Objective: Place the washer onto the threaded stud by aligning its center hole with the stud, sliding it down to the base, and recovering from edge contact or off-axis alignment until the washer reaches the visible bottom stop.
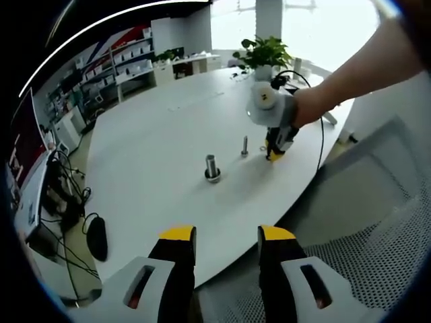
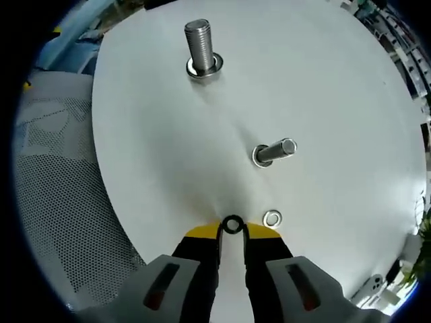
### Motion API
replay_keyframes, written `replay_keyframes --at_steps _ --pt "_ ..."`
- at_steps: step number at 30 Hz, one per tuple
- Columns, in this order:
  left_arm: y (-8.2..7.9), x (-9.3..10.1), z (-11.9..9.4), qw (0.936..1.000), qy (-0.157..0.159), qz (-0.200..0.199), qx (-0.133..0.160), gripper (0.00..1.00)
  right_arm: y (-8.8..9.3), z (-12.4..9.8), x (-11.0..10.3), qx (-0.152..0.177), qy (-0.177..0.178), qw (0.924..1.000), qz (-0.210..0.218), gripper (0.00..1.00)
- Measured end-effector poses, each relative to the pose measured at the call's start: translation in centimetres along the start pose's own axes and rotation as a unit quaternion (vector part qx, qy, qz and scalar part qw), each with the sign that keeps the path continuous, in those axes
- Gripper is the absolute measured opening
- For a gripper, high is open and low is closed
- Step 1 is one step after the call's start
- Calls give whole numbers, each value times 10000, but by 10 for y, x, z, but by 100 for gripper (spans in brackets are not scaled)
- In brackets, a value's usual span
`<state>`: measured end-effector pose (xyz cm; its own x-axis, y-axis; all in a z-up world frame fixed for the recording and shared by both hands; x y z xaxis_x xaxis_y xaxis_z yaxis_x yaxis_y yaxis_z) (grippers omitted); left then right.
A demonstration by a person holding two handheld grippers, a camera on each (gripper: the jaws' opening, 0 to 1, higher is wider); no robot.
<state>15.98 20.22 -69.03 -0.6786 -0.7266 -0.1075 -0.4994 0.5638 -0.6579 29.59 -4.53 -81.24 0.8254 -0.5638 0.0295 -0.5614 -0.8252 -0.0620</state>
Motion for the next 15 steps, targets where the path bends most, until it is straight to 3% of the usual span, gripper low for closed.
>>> replay_keyframes --at_steps 4,8,11,15 --pt "0 0 0 10000 -2 -10 1 35 0 -1 -1 -7 45 10000 39 15" --pt "0 0 0 10000 4 -2 -14 35 4 -2 2 196 -57 9998 54 15" --pt "0 0 0 10000 8 -7 -11 35 5 -2 3 368 -232 9985 336 17" --pt "1 0 1 10000 17 1 -17 35 4 -1 2 380 -195 9987 267 17"
Point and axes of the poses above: the point that each gripper's makers call its tool centre point, and the gripper's own axes: z roughly forward along the fingers, x roughly to its right, y roughly out of its underside, the point moved 7 cm from there along -z, roughly backward along the fingers, and after that the axes turned 8 degrees about z, right-handed, at the moved point
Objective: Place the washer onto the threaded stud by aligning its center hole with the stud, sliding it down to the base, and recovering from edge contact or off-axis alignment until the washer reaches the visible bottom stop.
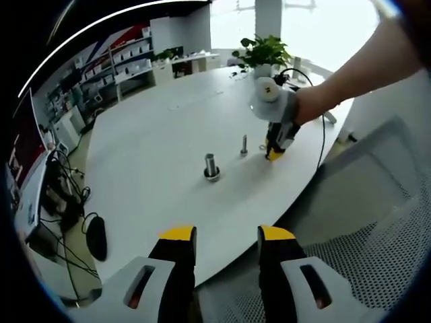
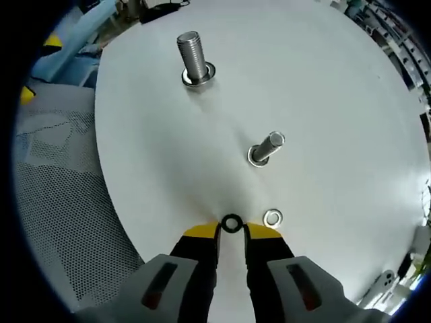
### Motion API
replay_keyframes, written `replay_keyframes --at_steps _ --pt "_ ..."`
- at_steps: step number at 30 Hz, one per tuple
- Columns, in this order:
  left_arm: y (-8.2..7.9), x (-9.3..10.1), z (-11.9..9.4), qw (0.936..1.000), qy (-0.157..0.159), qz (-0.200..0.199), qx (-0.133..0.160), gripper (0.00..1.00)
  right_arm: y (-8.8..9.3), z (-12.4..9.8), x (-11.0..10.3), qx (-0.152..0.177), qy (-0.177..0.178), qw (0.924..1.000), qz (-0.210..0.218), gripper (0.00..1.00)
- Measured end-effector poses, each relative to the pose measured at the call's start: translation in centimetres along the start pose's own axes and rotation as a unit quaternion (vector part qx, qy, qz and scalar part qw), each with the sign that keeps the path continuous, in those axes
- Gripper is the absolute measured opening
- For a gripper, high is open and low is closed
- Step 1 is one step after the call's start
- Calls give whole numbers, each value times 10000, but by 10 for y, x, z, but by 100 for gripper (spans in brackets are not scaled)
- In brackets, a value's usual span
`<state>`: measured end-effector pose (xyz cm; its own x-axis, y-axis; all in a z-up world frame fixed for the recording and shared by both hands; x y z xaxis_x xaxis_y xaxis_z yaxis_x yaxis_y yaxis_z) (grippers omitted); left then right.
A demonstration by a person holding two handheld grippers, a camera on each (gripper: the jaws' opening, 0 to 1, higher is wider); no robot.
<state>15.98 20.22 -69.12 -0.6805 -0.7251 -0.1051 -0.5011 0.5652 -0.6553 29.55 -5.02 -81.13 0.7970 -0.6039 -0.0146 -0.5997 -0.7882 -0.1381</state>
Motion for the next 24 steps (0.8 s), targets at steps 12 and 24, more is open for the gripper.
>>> replay_keyframes --at_steps 12,24 --pt "1 1 0 10000 51 7 -14 34 -8 3 0 -353 4 9990 -278 15" --pt "1 1 0 10000 46 -22 -8 34 -9 2 0 -385 80 9987 -317 14"
Point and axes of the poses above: the point that each gripper's makers call its tool centre point, and the gripper's own axes: z roughly forward along the fingers, x roughly to its right, y roughly out of its underside, the point moved 7 cm from there along -z, roughly backward along the fingers, and after that the axes turned 8 degrees about z, right-handed, at the moved point
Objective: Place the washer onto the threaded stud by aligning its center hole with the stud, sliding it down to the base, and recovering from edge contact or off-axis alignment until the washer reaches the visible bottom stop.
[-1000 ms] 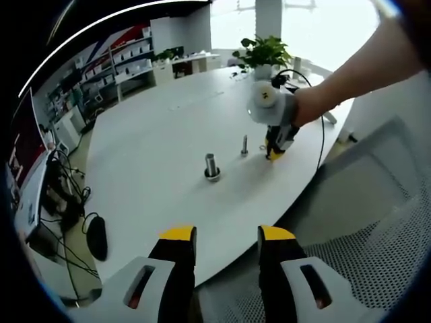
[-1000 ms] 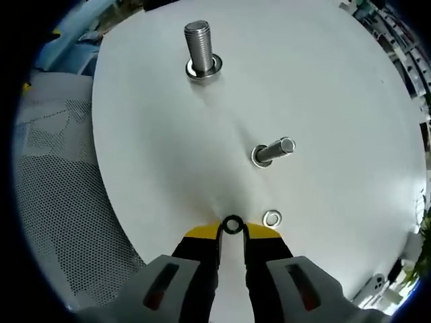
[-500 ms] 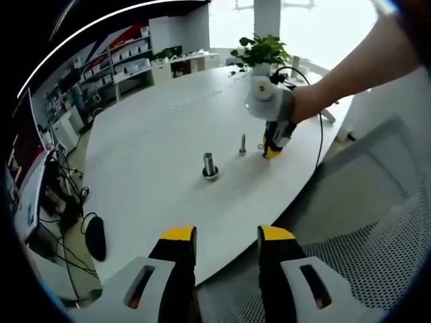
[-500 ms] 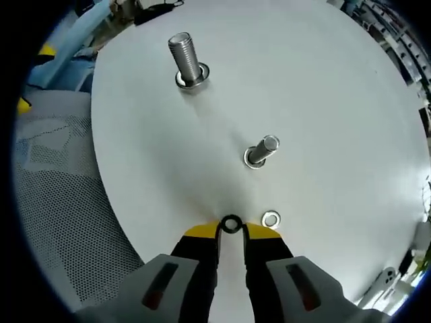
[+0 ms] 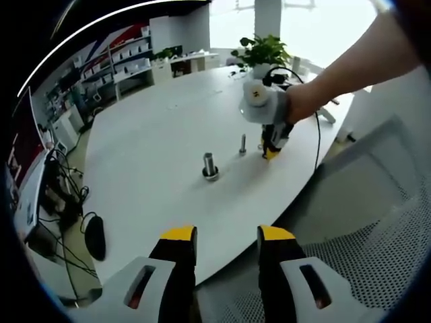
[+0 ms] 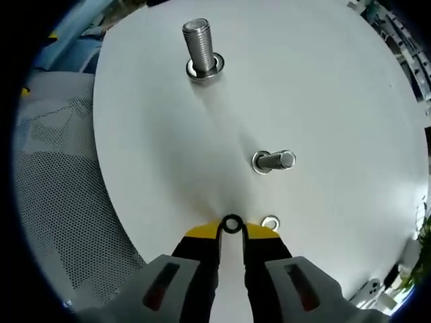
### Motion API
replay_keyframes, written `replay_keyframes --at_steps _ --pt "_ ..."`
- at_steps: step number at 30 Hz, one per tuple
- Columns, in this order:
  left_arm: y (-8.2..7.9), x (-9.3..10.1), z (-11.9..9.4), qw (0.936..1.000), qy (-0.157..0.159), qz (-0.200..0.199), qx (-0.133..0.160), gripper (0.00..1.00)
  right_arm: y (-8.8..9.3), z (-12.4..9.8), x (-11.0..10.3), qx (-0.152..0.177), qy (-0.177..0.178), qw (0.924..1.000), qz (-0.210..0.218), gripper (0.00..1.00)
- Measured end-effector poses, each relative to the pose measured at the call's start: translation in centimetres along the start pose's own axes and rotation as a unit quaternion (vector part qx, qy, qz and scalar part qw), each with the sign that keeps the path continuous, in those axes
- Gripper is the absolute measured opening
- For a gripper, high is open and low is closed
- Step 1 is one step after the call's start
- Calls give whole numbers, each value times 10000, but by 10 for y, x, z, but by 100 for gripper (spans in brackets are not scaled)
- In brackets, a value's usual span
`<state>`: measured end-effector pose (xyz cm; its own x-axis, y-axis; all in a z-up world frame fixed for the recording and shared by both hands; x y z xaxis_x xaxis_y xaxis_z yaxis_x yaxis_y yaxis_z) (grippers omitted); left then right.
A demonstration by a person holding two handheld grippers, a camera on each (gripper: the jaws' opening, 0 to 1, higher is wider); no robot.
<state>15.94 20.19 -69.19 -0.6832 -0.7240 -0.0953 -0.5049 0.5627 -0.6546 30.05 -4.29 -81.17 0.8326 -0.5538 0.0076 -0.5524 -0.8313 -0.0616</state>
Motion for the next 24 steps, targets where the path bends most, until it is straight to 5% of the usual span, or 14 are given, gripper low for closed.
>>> replay_keyframes --at_steps 10,11,12,15,16,17,19,24 --pt "0 0 0 10000 2 -20 3 34 7 -2 1 412 -50 9991 -19 12" --pt "0 0 0 10000 7 -18 -5 34 8 -2 1 379 -53 9993 -36 2" --pt "0 0 0 10000 15 -14 -6 34 9 0 -2 466 -110 9988 -53 2" --pt "0 1 0 10000 24 6 4 34 8 1 -11 474 -404 9974 349 2" --pt "0 1 -1 10000 21 4 7 34 9 1 -8 251 -179 9995 68 2" --pt "0 0 -1 10000 15 -4 22 34 5 1 -8 426 -11 9988 -232 2" --pt "0 -1 -1 10000 2 -17 33 34 7 5 -14 257 -259 9992 139 3" --pt "0 0 -1 10000 -1 -15 20 34 3 1 -13 428 -280 9984 224 3"
Point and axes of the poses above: the point that each gripper's makers call its tool centre point, and the gripper's own axes: z roughly forward along the fingers, x roughly to its right, y roughly out of its underside, the point moved 7 cm from there along -z, roughly backward along the fingers, and after that the axes turned 8 degrees about z, right-handed, at the moved point
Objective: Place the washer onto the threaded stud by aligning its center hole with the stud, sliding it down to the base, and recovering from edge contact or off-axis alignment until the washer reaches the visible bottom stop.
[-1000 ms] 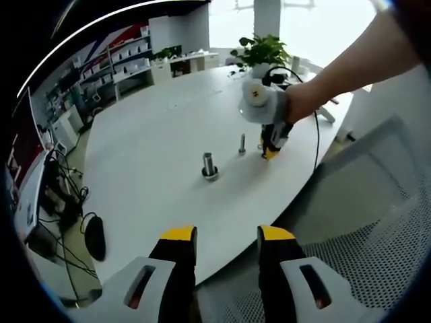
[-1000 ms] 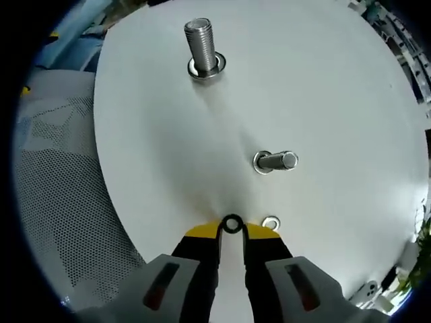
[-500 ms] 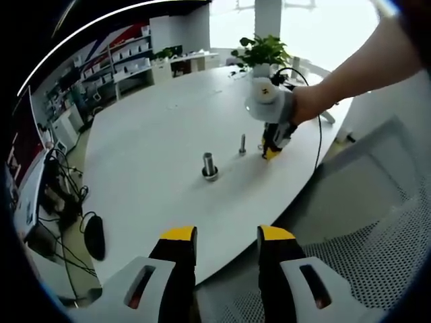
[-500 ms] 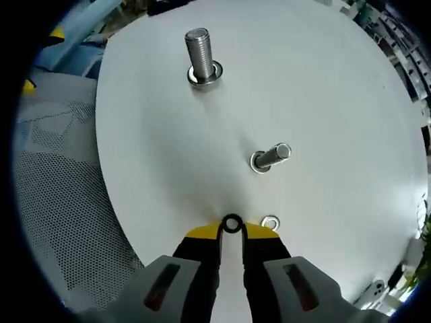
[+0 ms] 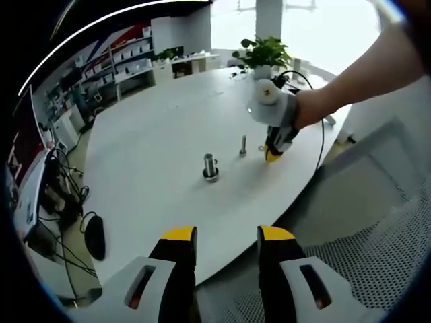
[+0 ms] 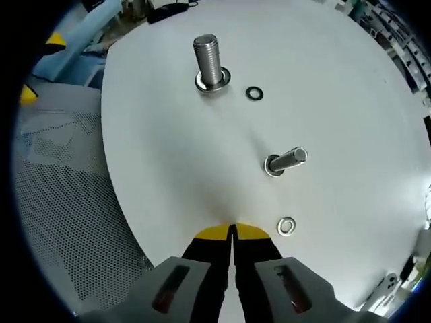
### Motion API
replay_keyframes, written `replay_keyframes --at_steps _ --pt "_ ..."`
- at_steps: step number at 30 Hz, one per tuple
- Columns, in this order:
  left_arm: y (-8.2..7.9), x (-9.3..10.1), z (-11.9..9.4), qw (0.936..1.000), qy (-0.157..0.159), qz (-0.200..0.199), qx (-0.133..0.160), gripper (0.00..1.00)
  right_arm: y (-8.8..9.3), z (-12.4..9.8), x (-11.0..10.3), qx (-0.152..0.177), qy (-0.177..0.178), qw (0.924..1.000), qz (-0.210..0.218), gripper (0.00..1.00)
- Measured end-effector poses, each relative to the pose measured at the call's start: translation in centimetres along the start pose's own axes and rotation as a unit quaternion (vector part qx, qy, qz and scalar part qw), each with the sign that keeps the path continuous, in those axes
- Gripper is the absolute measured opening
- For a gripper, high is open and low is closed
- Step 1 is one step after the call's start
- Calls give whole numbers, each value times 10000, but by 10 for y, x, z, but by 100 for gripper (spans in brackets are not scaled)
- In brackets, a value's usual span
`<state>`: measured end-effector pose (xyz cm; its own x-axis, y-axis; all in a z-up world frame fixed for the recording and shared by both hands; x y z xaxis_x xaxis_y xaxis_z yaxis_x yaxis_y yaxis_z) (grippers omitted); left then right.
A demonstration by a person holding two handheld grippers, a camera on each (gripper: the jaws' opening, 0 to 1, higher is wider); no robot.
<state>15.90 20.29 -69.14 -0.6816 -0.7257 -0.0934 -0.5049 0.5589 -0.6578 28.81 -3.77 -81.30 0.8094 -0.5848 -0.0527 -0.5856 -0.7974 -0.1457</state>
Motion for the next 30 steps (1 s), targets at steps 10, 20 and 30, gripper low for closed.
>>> replay_keyframes --at_steps 10,20,30 --pt "0 0 0 10000 -30 10 -27 34 5 -17 23 417 229 9986 243 12" --pt "1 0 0 10000 -68 -1 -61 34 8 -19 43 476 420 9970 443 20" --pt "1 -1 0 9999 -72 -25 -77 34 1 -12 45 443 349 9978 361 24"
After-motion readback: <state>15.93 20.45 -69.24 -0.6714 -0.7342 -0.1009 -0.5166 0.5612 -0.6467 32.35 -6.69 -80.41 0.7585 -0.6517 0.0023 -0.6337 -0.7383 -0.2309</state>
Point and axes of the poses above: the point that each gripper's makers call its tool centre point, and the gripper's own axes: z roughly forward along the fingers, x roughly to its right, y roughly out of its underside, the point moved 7 cm from there along -z, roughly backward along the fingers, and after that the axes turned 8 degrees about z, right-handed, at the moved point
